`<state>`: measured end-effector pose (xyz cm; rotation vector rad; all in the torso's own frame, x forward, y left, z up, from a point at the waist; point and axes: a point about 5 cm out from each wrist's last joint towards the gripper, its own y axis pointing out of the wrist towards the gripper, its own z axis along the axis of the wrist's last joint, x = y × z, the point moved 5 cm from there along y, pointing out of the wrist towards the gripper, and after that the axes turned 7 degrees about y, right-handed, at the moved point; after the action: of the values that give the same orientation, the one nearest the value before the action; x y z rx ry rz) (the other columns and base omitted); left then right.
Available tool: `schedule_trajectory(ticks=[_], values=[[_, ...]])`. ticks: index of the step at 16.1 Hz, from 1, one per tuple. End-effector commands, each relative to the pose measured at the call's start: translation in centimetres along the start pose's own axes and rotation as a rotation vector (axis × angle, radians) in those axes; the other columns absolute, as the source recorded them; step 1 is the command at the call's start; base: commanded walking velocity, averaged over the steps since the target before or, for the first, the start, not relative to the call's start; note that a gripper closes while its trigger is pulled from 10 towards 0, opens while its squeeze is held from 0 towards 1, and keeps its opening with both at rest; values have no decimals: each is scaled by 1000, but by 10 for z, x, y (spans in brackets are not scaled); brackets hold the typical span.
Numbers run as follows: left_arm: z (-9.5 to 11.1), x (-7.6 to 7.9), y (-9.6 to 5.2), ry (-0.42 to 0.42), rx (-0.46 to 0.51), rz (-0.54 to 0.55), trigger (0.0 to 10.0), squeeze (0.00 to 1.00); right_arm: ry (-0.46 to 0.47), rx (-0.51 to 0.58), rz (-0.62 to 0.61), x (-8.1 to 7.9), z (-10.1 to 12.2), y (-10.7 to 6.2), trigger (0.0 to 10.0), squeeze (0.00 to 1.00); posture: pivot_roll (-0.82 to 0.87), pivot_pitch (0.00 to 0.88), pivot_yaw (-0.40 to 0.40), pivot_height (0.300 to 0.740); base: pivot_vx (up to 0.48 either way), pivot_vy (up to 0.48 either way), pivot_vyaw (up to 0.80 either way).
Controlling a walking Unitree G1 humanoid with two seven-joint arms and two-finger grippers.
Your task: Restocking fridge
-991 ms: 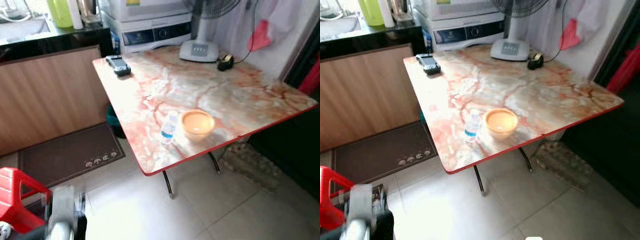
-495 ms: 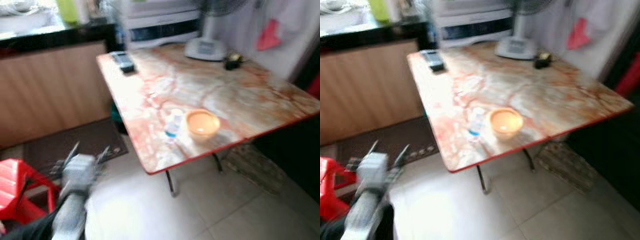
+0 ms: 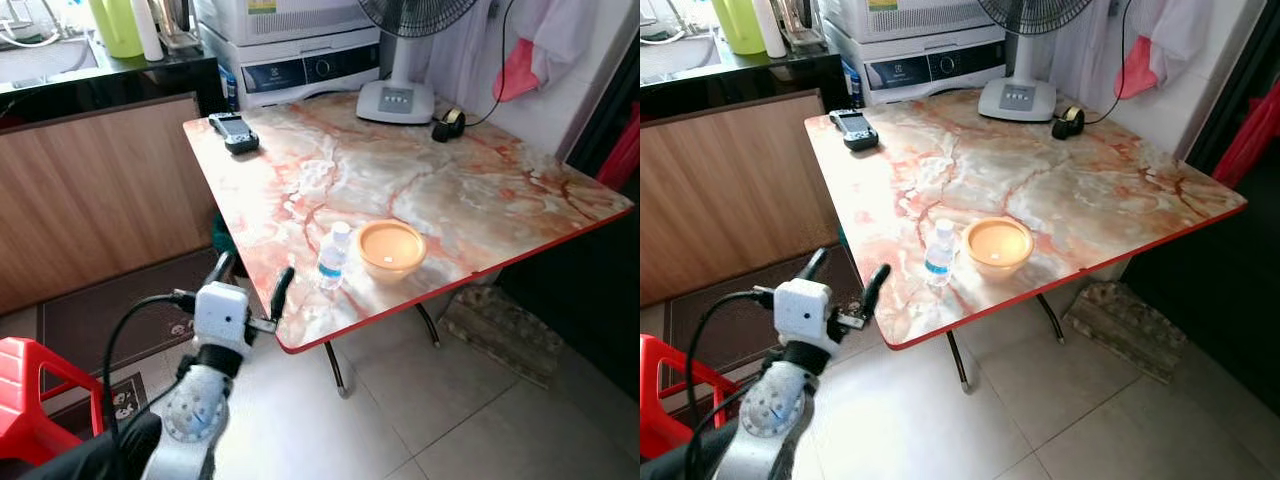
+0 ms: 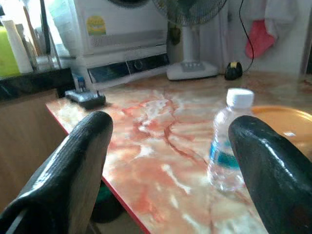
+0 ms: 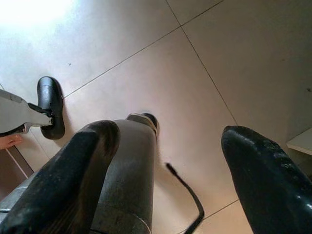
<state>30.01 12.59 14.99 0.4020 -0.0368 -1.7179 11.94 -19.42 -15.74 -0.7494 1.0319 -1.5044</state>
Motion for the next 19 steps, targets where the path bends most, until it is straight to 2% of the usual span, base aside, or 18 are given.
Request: schedule_trajectory(ticks=[1, 5, 9, 14, 19], values=[[1, -1, 0, -9, -16, 4, 10000, 0, 18, -9, -7, 2, -6, -1, 10000, 0, 110, 0, -20, 740, 0, 0, -500], [7, -5, 4, 5, -31, 12, 10000, 0, -4, -8, -1, 3, -6, -2, 10000, 0, 120, 0, -28, 740, 0, 0, -800], [17, -23, 10, 25, -24, 81, 10000, 0, -8, -14, 13, 0, -6, -1, 10000, 0, 151, 0, -34, 740, 0, 0, -788], [26, -31, 15, 46, -5, 100, 10000, 0, -4, 20, 36, -8, 4, 1, 10000, 0, 168, 0, -28, 740, 0, 0, 0], [26, -29, 23, 36, -7, 74, 10000, 0, 12, 34, 31, -13, 12, 3, 10000, 0, 159, 0, -11, 740, 0, 0, 0]])
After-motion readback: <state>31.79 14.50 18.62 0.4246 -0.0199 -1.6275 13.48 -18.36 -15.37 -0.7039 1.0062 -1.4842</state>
